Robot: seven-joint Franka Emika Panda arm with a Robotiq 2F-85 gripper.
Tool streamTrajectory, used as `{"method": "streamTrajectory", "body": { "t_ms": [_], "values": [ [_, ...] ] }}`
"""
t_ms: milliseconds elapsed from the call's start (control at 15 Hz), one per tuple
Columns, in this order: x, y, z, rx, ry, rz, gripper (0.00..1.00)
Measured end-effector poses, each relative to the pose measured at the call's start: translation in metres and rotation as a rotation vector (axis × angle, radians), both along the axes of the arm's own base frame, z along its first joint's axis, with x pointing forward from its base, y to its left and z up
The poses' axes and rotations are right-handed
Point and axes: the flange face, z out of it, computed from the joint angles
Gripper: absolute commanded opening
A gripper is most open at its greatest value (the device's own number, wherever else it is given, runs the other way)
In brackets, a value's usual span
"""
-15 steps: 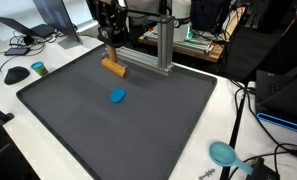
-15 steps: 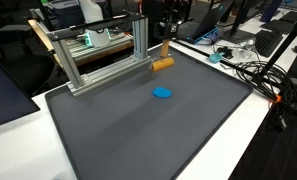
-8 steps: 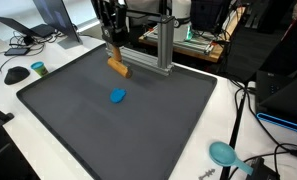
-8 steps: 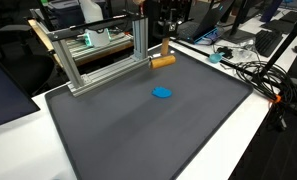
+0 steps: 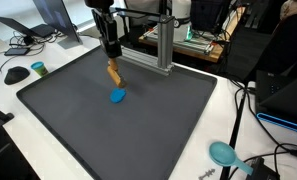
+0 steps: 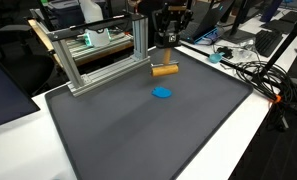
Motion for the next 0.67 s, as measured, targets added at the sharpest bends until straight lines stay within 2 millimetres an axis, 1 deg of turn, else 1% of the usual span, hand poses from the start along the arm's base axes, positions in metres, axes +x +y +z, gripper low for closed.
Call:
{"method": "streamTrajectory", "body": {
  "t_ms": [267, 467, 533, 667],
  "values": [
    [0.010, -0.015, -0.022, 0.020, -0.032, -0.147, 0.22],
    [0.015, -0.025, -0.037, 0.031, -0.045, -0.221, 0.22],
    [0.017, -0.027, -0.043, 0.036, -0.044, -0.236, 0.47],
    [0.018, -0.029, -0.055, 0.041, -0.030, -0.249, 0.47]
  ]
}}
